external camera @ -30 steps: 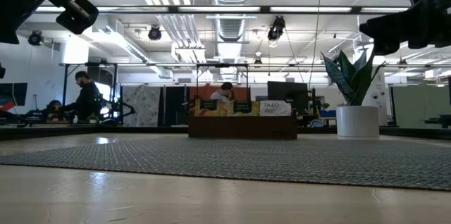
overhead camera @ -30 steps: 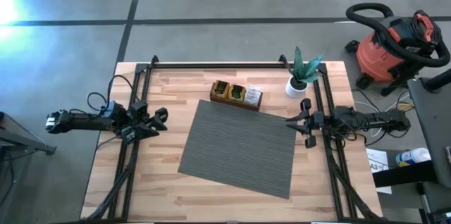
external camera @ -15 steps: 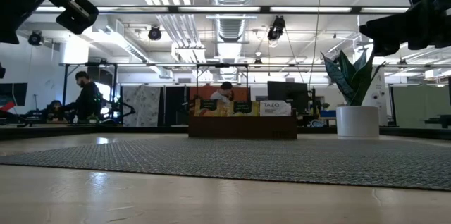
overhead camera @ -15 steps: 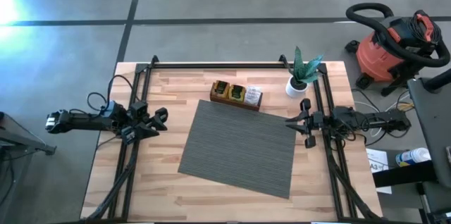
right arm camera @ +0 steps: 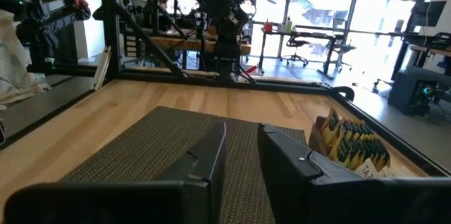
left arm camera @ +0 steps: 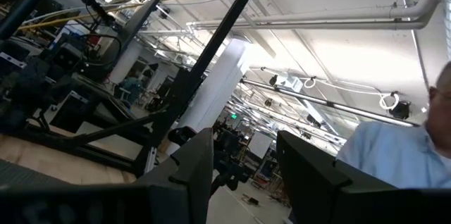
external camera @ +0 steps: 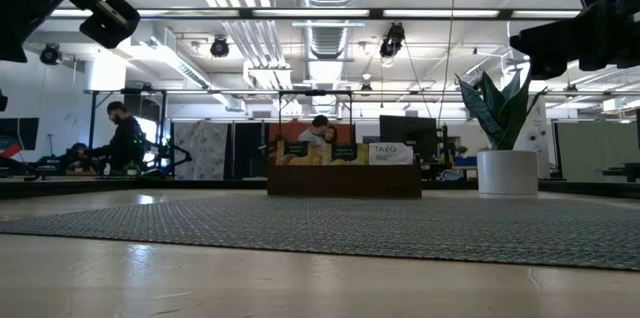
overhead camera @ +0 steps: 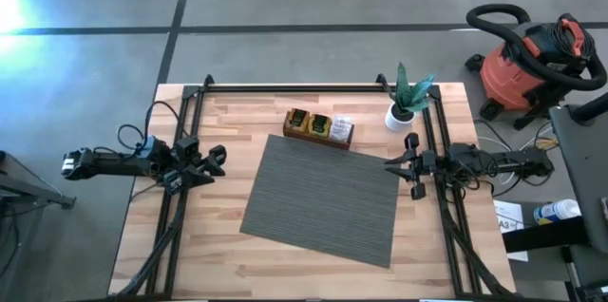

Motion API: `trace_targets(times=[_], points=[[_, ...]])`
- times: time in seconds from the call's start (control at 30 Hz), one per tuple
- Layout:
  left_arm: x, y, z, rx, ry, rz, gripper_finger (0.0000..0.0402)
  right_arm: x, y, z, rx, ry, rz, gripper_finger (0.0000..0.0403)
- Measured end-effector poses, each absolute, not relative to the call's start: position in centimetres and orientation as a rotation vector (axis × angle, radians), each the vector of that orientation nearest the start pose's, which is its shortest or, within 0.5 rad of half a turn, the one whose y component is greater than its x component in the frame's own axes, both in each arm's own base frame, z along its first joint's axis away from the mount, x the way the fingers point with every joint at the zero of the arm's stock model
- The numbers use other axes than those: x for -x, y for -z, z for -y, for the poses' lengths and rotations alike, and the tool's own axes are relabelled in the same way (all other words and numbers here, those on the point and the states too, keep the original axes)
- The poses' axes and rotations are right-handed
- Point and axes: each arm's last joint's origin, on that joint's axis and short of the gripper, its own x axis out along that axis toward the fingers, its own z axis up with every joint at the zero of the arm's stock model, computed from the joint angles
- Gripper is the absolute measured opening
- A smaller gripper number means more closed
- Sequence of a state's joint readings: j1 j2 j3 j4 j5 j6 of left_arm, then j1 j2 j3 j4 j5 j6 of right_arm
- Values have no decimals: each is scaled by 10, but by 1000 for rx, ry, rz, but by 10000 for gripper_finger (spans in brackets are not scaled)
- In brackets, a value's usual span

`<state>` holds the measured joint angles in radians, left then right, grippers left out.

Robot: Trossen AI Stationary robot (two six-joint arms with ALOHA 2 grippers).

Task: Pick & Place Tea
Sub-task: Return to Home Position

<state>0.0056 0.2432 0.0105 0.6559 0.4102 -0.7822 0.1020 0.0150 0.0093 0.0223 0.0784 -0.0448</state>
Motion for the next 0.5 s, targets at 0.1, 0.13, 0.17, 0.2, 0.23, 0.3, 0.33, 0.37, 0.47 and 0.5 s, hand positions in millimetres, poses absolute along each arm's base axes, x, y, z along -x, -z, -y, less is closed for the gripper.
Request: trace_targets(times=[0.1,0.13,0.17,0.2,0.23,0.3,0.33,0.37,0.47,0.5], points=[[-99,-208,12,662,563,236,151,-98,-168,-8,43,-23,17,86],[-97,-208,12,627,581,234,151,-98,-168,-8,43,-23,17,86],[-96,-207,12,555,592,235,151,-98,-168,-8,43,-23,17,87],[-94,-205,12,501,594,235,151,-98,-168,-8,43,-23,17,88],[-93,-204,11,450,593,236,151,-98,-168,-8,43,-23,17,89],[-90,-201,11,324,576,243,151,-98,-168,-8,43,-23,17,89],[-89,-199,10,264,558,245,151,-98,-168,-8,43,-24,17,88],[-89,-195,9,215,530,230,151,-98,-168,-8,43,-24,17,87],[-92,-187,7,133,436,183,151,-98,-168,-8,43,-24,18,81],[-93,-184,6,133,397,157,151,-98,-168,-8,43,-24,18,79]])
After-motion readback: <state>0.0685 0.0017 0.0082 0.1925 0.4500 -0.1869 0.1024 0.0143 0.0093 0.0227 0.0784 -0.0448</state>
